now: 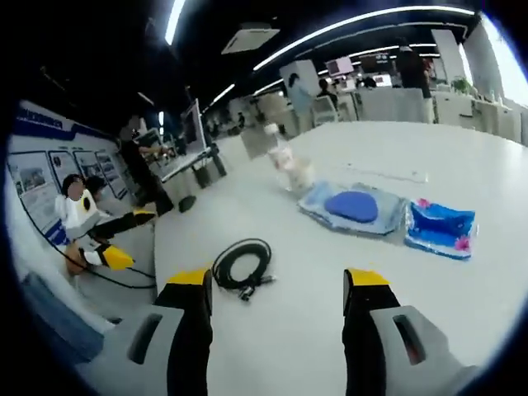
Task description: Arrange the tabletop items into an orderly group along one side of the table until the central work area is clear of visible clutter.
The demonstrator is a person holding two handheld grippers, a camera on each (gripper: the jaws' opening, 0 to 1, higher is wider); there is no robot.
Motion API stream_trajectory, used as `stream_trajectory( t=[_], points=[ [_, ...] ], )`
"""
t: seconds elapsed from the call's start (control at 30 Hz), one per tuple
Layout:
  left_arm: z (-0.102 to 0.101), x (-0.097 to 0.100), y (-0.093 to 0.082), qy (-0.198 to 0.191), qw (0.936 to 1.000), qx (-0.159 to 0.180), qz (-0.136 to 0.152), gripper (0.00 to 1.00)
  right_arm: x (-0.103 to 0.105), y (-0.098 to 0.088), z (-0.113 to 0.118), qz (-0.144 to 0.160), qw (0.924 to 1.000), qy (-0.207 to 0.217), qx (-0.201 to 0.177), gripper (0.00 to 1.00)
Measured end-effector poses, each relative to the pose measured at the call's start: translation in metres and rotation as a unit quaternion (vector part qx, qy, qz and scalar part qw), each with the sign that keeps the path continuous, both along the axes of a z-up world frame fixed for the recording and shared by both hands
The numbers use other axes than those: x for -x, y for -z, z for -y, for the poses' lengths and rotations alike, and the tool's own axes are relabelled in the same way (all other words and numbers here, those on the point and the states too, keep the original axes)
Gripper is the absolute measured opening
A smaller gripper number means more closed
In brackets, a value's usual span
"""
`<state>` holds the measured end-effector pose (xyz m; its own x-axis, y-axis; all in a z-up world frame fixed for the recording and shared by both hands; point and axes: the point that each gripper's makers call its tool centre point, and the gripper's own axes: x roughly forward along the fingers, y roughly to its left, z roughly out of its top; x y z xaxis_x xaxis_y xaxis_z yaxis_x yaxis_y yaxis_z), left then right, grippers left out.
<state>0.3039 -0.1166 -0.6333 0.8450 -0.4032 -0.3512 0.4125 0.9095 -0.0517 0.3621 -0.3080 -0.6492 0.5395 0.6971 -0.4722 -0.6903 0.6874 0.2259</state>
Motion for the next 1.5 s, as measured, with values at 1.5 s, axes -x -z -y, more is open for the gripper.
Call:
stream_trajectory(
  t=[1.5],
  points=[
    [-0.009,0.001,0.011,-0.015,0.9982,-0.057,-0.007,0.81,0.021,0.102,-0.137,-0.021,0.9056,-0.334,0.26,0.29]
  ],
)
